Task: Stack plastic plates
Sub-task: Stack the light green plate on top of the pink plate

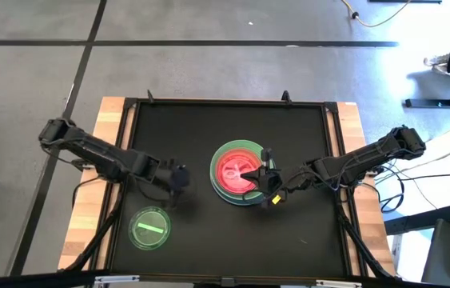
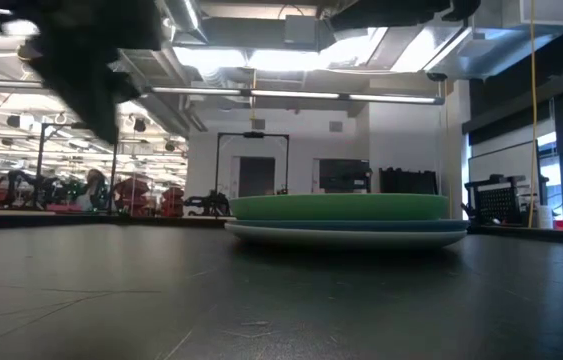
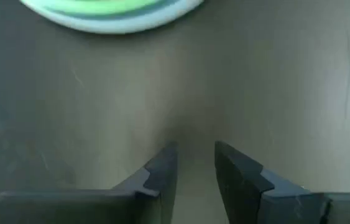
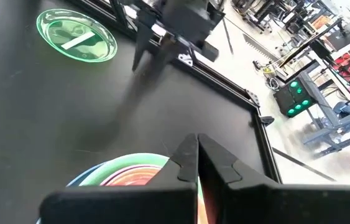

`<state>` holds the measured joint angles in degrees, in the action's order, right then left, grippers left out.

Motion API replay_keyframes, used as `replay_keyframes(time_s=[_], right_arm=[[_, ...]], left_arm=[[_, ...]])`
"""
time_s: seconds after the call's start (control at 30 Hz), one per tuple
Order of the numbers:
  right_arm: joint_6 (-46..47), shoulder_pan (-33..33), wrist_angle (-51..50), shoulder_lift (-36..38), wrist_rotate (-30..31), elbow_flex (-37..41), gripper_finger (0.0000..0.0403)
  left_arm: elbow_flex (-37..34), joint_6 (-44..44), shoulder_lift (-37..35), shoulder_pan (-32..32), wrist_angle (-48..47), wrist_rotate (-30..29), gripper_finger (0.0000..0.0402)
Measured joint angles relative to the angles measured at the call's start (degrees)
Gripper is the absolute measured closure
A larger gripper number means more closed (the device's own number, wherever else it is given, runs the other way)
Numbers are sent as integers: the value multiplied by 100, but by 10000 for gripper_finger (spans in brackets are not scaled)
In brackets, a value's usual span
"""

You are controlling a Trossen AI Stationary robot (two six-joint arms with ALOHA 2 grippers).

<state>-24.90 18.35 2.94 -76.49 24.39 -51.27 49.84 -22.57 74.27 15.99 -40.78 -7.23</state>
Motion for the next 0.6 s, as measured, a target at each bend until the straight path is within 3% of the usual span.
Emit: replay_keyframes(time_s=[0.3,0.6], right_arm=[[-110,0,-5,0,-1,0,402],[-110,0,-5,0,-1,0,402]], left_arm=[[-335,-1375,-8,919,-437,840,302],[-1191,-2099,-4,1357,-141,792,302]])
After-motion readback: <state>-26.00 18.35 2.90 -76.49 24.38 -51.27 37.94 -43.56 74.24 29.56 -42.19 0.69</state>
